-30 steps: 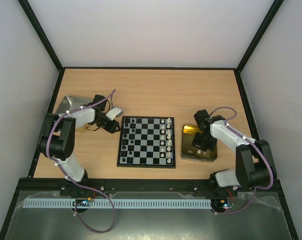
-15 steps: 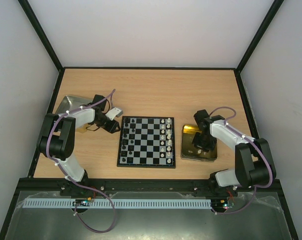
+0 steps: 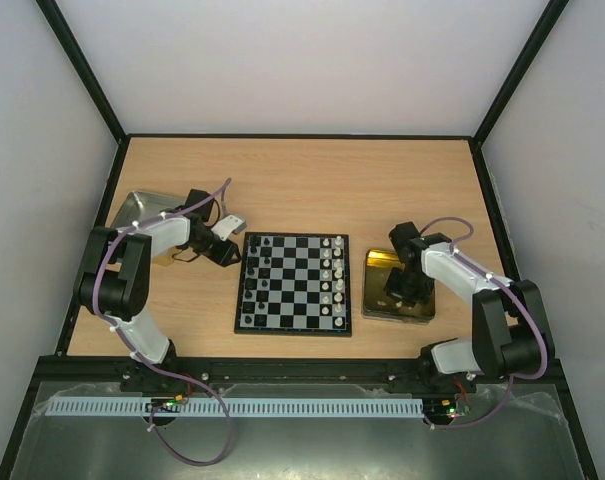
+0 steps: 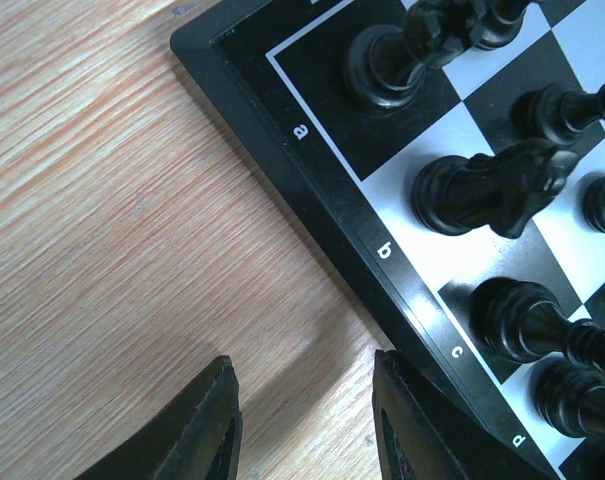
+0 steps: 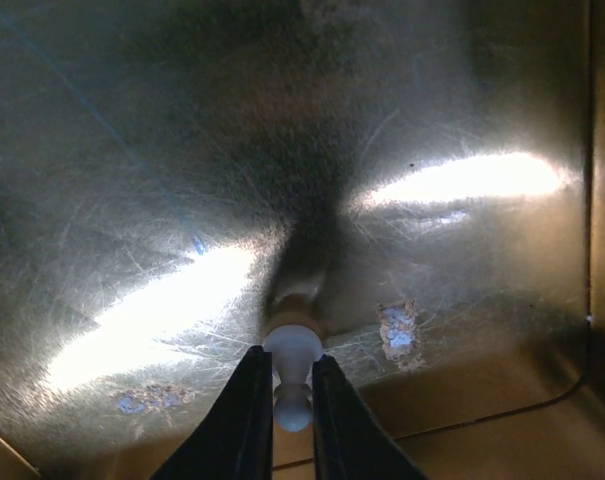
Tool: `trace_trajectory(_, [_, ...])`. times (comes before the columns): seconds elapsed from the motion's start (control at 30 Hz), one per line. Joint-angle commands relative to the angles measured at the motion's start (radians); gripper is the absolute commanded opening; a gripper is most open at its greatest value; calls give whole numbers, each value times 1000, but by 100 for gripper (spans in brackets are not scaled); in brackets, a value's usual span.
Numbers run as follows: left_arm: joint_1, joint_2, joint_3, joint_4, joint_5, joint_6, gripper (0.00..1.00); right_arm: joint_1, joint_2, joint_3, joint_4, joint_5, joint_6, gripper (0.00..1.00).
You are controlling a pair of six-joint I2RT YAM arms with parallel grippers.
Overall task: Set up the chess pieces on the board
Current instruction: Pick up the chess piece from the storage box, then place the chess piece on the chessboard.
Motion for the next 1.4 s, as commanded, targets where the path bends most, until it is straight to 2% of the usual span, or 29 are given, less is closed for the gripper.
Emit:
trace_trajectory(0.0, [1,61,-52,-66,-64,2,38,-4,-17,-10,-27,-1,-5,7])
trace_trajectory(0.07, [1,59,-54,-63,-64,3,38,-4,-14,-6,-24,0,-8,2])
trace_trajectory(0.2, [3,60,-55,-63,-66,3,38,-3,-8,24,-31,37,-9,2])
trace_trajectory(0.37, [3,57,-52,-61,-64,2,38,-2,-4,145,-71,100,-22,2])
trace_trajectory(0.5, [4,62,-49,-62,-64,2,38,37,-18,189,-77,103,-14,2])
trace_trajectory(0.77, [12,54,-42,-73,-67,-4,38,326,-31,315,-139,206,27,2])
trace_trajectory(1.13, [21,46,-58,-60,-101,-10,38,695,-16,352,-143,104,83,2])
trace_trajectory(1.37, [39,33,-70,-53,-94,-7,38,780,35,305,-58,44,128,2])
